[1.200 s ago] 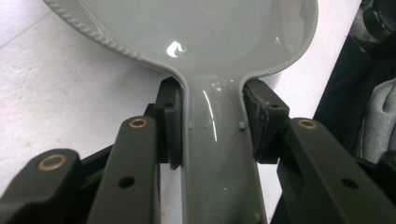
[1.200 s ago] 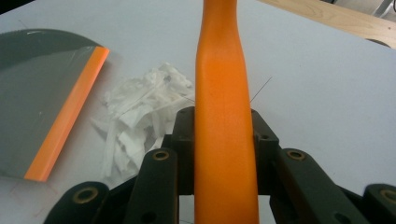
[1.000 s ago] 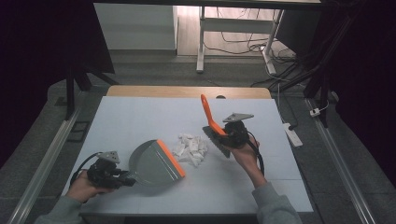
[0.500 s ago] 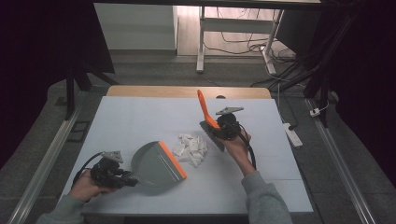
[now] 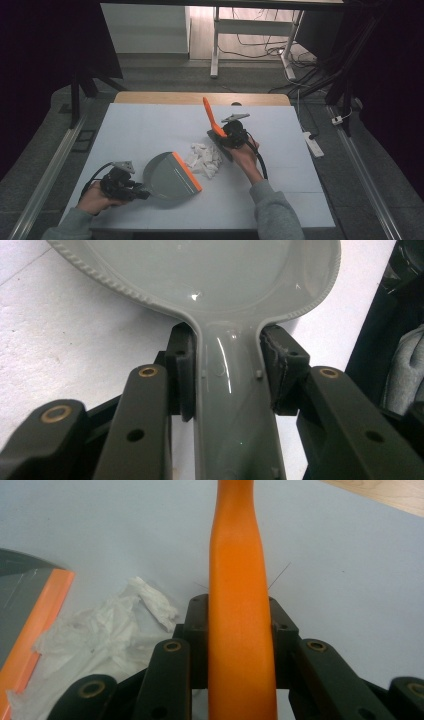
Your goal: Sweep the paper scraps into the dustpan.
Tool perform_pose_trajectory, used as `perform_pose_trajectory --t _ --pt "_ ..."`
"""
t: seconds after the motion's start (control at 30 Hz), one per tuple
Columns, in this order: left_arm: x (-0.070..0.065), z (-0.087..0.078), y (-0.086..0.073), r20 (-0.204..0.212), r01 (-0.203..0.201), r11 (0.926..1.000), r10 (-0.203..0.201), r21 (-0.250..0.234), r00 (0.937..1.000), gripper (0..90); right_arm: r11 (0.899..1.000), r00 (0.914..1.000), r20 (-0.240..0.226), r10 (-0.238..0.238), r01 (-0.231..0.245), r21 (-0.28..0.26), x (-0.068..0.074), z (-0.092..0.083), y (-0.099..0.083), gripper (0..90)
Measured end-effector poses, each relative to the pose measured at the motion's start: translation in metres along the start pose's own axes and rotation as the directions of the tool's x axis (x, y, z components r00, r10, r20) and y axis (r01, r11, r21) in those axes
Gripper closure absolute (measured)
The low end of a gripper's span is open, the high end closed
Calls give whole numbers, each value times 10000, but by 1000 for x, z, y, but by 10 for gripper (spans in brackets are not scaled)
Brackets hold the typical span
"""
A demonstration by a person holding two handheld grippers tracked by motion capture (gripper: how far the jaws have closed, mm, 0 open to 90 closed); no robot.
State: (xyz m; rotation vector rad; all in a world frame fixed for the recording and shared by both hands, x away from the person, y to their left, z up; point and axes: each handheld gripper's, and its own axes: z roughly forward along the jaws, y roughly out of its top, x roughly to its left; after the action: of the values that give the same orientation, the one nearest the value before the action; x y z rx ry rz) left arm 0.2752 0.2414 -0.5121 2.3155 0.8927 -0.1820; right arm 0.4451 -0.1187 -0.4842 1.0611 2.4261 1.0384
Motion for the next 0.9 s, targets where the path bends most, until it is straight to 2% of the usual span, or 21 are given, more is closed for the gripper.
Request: perform_pose_trajectory --t 0.77,0.9 --pt "-1 3 3 49 7 10000 -7 -5 10000 609 9989 9989 -255 -381 388 276 24 16 6 703" --pt "-2 4 4 42 -6 10000 5 7 10000 609 9989 9984 -453 -332 346 302 29 16 6 703"
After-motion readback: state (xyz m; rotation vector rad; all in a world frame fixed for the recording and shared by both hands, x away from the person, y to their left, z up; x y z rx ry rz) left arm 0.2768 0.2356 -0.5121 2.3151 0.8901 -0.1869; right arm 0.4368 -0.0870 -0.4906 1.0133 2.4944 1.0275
